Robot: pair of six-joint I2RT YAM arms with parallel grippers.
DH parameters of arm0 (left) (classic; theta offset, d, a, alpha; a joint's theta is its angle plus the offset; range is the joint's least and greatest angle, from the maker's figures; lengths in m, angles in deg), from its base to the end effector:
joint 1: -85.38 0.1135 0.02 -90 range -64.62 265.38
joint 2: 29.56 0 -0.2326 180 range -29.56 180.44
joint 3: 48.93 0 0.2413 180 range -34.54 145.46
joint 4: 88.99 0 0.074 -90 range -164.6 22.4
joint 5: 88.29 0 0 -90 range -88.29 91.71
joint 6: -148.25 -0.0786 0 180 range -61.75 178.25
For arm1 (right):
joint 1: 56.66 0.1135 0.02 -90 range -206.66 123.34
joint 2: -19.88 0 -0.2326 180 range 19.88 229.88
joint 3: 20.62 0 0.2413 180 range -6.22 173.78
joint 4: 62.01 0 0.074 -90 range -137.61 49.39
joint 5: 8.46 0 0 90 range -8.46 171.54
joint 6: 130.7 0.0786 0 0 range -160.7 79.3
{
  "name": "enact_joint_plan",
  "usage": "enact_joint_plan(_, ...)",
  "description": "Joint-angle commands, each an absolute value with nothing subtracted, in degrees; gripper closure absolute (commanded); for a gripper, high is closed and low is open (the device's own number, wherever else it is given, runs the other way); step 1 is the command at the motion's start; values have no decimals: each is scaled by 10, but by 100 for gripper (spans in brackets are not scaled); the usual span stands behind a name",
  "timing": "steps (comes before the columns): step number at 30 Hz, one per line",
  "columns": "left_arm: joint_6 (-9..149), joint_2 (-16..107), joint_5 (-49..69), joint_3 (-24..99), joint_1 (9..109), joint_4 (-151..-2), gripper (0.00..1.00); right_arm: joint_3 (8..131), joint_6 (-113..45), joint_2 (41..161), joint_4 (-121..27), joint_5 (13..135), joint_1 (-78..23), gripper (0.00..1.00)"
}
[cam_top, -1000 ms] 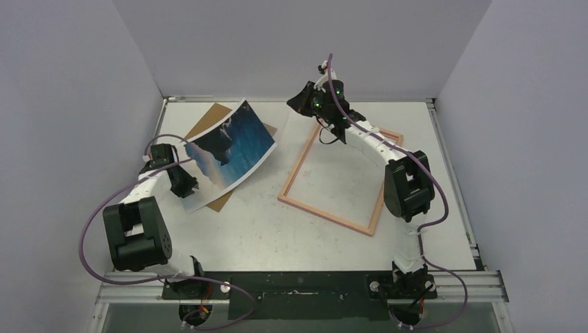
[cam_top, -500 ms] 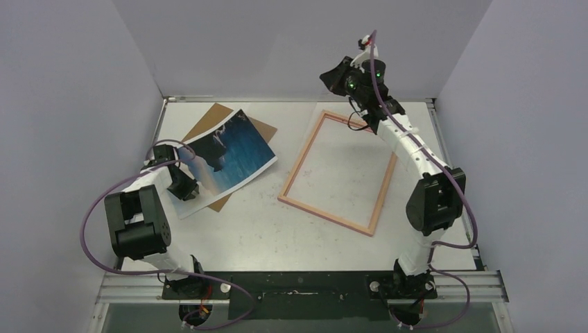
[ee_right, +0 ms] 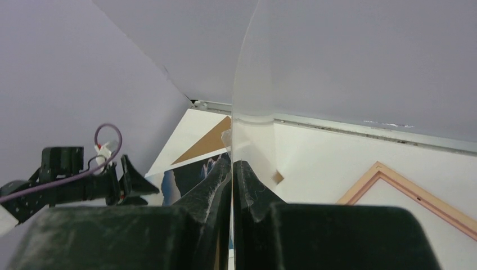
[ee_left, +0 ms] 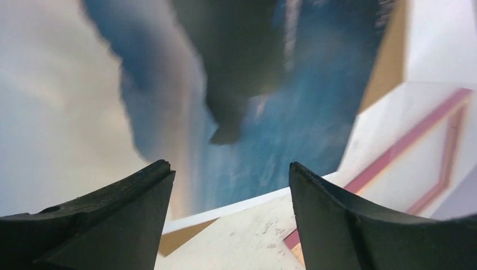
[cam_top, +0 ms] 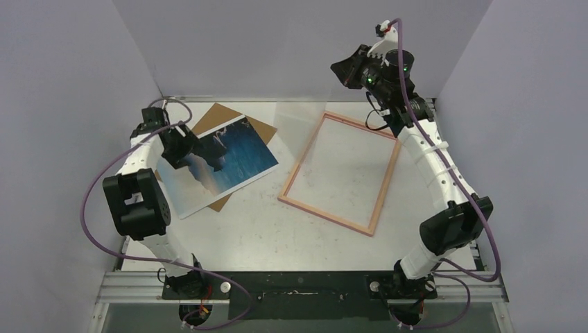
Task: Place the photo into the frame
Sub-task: Pick up the photo frame item at the center of the board.
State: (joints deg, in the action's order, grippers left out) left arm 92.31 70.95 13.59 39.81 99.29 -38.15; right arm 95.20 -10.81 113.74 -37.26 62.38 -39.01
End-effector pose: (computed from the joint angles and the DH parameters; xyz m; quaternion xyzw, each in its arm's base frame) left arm 0.3612 0.0728 0.1590 -0.3704 0.8929 -0.1402 0.2143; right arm 0.3805 0.1481 0.4286 -0.0380 0.7222 0.3844 0.5738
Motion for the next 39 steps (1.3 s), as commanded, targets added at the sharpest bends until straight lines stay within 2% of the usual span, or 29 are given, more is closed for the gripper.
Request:
enact_joint_plan(1,868,733,231,529,977,-383,24,990,-147,1071,-362,571,-391,100)
enact_joint_plan(6,859,730,331,600,972,-465,16,993,-195,1032,-329,552,-391,100)
enact_joint_plan(9,875,711,384,614,965,-545,3,1001,-205,1008,-328,553,-392,100)
enact_joint_plan(15,851,658,425,606,930,-630,3,1005,-222,969,-346,569,-390,100)
enact_joint_plan(24,884,606,539,612,907,-783,3,1053,-248,951,-350,505,-390,100)
enact_joint_plan(30,912,608,572,644,886,-850,3,1070,-234,941,-378,462,-389,100)
enact_joint_plan(34,877,636,564,703,858,-812,3,1084,-221,940,-384,437,-390,100)
enact_joint_plan(39,930,666,603,736,858,-899,3,1086,-212,935,-382,423,-390,100)
